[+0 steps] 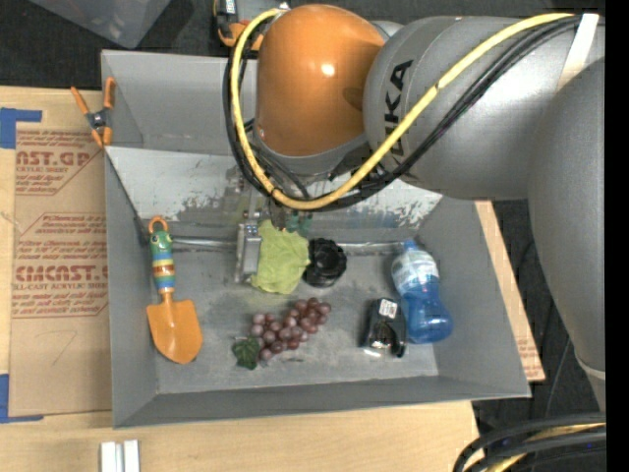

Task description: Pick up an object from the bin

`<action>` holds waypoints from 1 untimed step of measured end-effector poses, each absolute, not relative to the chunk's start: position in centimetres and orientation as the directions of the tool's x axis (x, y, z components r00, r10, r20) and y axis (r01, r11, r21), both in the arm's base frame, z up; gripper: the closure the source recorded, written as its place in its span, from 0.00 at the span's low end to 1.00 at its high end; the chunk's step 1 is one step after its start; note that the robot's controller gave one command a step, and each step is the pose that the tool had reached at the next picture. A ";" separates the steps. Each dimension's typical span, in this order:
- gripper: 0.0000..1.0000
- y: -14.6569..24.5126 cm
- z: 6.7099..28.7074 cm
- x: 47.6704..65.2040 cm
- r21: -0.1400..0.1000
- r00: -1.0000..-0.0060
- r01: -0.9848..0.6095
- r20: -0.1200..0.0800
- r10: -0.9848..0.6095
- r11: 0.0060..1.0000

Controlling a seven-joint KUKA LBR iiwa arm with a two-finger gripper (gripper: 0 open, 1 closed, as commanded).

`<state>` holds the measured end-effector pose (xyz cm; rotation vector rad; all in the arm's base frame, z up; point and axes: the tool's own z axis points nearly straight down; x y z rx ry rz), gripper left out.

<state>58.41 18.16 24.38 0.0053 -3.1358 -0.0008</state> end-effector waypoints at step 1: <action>0.00 18.0 24.8 58.6 0.002 -1.000 -0.001 -0.002 -0.001 1.000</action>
Offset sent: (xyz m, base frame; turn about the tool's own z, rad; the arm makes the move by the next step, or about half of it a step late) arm -0.0499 0.0651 -0.1738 -0.2788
